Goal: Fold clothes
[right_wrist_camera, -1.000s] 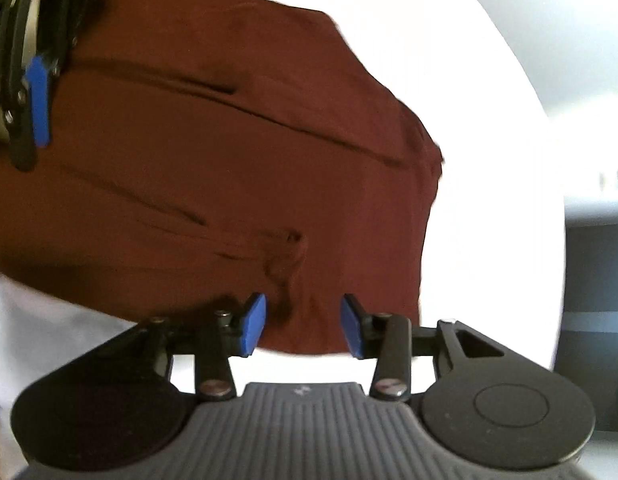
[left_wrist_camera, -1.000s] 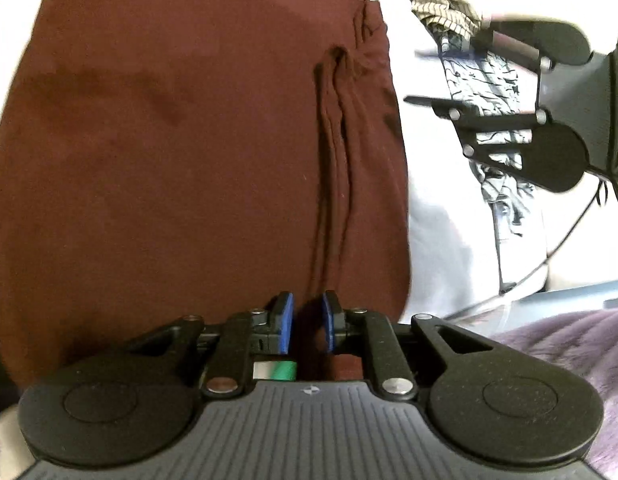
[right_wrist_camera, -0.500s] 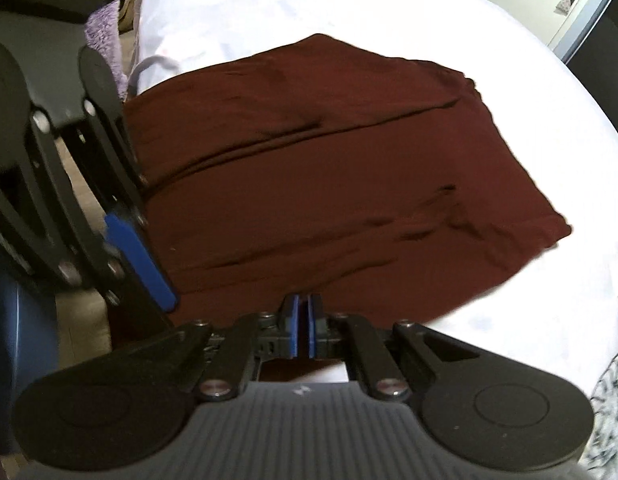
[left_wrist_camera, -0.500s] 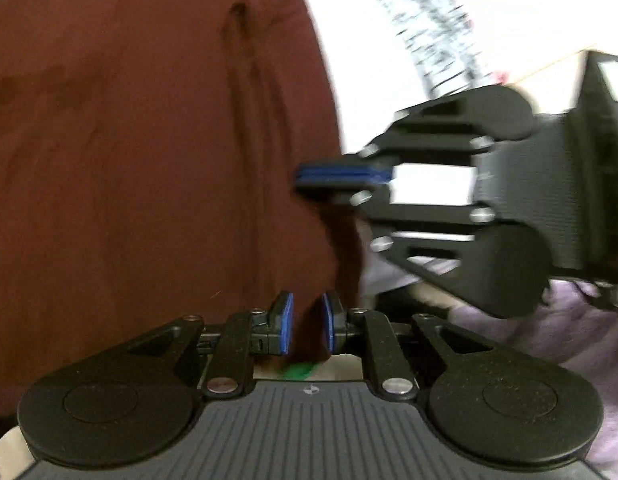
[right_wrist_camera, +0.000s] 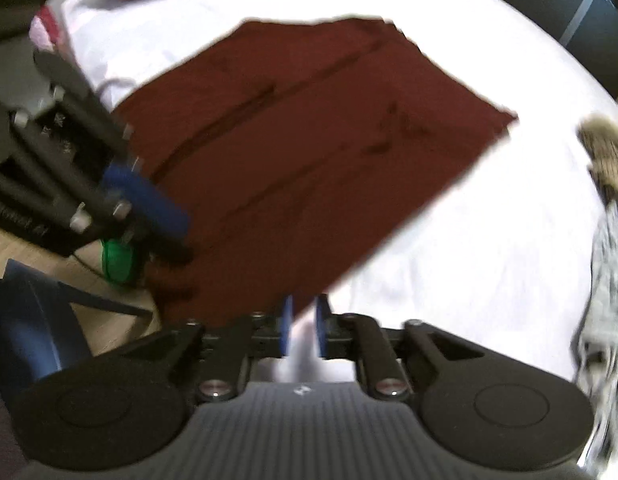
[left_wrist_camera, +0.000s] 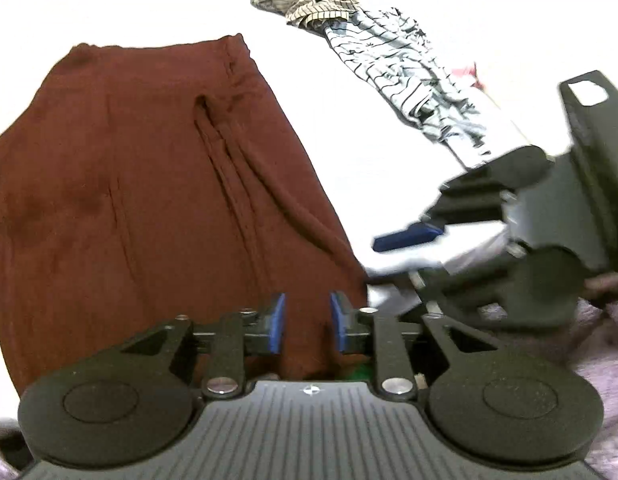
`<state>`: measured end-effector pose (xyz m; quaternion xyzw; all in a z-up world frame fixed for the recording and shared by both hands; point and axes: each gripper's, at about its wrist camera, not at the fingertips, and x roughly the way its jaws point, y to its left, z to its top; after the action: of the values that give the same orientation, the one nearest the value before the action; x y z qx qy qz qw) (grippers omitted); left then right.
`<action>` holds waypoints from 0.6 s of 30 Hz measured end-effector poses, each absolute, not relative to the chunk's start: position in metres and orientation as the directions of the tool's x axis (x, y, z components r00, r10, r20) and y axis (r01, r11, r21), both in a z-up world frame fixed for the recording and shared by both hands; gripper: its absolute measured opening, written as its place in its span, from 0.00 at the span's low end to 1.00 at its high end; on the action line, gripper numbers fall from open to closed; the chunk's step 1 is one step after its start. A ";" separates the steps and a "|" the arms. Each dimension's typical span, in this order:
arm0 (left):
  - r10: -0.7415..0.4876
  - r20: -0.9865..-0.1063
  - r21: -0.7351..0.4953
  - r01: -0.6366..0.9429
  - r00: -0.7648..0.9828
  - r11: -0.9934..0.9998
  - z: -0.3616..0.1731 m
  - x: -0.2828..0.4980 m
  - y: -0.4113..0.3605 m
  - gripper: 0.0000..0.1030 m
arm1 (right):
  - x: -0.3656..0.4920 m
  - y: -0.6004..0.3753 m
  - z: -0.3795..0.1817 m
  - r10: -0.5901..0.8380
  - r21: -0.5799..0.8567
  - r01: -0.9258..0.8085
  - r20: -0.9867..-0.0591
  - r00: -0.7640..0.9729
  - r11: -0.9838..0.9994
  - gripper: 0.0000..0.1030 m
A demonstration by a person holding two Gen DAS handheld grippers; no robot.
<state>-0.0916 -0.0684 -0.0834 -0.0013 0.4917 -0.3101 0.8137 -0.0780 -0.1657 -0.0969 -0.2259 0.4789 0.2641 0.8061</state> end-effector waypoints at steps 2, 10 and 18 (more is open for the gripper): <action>-0.497 -0.810 -0.285 0.530 0.313 0.799 -0.096 -0.088 -0.081 0.23 | -0.090 -0.166 -0.097 0.226 -0.069 -0.623 -0.896 0.381 0.779 0.31; -0.357 -0.863 -0.071 0.613 0.358 0.787 -0.115 -0.102 -0.083 0.05 | -0.111 -0.166 -0.110 0.238 -0.031 -0.599 -0.900 0.366 0.800 0.35; -0.391 -0.864 -0.199 0.498 0.317 0.844 -0.102 -0.098 -0.063 0.00 | -0.116 -0.192 -0.109 0.245 -0.003 -0.545 -0.892 0.381 0.838 0.35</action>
<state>-0.0979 -0.0632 -0.1022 0.0519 0.5157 -0.2746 0.8099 -0.1157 -0.1918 -0.1087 -0.1499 0.5011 0.2417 0.8173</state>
